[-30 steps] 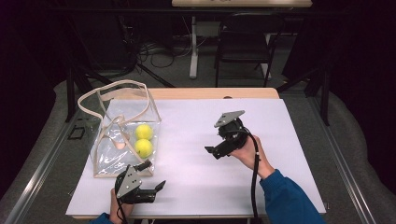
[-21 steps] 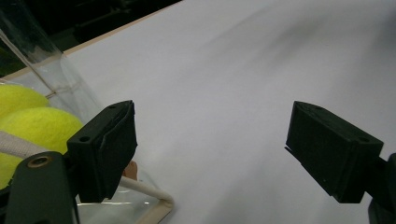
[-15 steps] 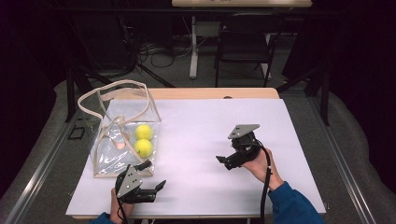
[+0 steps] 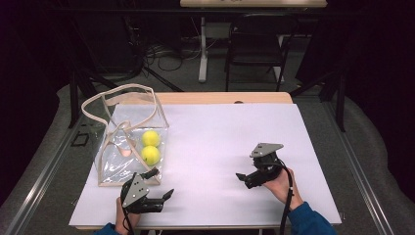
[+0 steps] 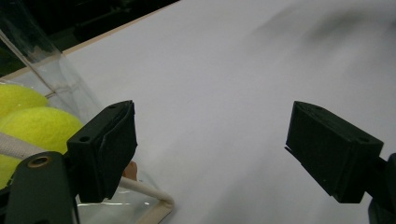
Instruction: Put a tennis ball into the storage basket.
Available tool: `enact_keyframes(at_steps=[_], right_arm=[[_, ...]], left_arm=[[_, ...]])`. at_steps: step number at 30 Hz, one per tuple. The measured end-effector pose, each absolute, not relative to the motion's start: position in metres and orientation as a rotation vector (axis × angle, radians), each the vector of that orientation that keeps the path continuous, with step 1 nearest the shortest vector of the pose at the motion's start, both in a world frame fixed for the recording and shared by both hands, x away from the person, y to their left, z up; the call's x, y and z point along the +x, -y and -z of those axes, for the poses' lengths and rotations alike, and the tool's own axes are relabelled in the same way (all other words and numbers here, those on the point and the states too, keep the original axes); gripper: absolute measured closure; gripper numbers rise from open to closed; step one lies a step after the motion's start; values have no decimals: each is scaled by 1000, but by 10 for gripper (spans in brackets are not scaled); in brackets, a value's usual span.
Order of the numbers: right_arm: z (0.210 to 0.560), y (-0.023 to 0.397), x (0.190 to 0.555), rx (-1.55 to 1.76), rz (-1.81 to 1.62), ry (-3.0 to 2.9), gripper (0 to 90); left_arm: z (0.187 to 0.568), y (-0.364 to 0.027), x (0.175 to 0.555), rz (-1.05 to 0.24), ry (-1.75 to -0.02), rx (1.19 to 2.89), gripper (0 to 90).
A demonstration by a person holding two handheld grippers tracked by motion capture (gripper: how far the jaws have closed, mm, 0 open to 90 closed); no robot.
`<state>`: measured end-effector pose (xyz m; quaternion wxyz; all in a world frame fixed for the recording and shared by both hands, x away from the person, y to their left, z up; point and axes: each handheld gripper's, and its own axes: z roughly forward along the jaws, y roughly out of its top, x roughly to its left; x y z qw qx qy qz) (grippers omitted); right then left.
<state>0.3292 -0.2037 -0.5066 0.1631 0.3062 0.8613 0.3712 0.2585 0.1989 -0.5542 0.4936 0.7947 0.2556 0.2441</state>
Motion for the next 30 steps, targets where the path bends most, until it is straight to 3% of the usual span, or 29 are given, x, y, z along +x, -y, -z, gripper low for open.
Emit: enact_keyframes(at_steps=[30], right_arm=[[539,242,291,931,-1081,-2348,0]], left_arm=[[555,-199,258,-590,-624,1933,158]])
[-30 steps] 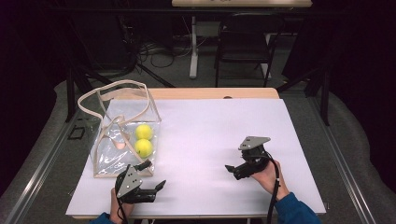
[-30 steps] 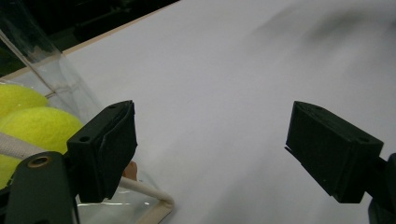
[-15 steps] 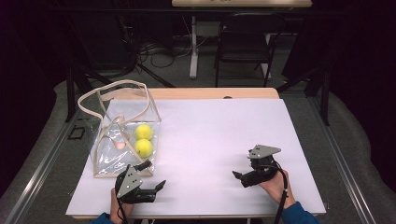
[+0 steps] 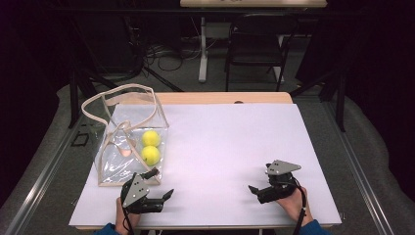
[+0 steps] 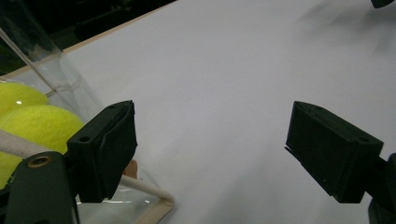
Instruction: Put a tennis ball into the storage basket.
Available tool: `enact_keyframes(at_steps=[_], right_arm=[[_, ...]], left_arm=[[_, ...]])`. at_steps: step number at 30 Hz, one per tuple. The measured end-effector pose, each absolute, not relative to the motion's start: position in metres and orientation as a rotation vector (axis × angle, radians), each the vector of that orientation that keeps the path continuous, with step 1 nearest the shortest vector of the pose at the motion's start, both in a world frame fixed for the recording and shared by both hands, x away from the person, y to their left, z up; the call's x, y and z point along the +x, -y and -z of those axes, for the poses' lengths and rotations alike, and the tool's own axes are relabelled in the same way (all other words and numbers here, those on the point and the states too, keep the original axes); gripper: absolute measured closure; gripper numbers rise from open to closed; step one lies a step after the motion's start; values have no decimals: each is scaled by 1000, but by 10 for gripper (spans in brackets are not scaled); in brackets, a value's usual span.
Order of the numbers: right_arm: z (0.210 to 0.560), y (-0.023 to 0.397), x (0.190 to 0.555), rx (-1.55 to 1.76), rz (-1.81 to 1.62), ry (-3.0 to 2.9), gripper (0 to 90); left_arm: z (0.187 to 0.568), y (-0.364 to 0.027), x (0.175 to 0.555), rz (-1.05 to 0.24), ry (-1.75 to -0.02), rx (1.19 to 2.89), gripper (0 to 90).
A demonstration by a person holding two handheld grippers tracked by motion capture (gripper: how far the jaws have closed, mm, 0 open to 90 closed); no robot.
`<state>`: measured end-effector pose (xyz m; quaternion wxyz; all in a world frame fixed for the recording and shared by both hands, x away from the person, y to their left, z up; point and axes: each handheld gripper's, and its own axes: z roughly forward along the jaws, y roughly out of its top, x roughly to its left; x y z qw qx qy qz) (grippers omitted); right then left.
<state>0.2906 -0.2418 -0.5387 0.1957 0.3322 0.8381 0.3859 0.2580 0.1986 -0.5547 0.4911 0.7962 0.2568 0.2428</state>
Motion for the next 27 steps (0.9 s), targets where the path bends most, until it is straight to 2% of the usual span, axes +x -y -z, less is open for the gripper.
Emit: enact_keyframes(at_steps=[27], right_arm=[[556,254,273,956,-1086,-2321,0]], left_arm=[[556,-196,259,-597,-630,1946,159]])
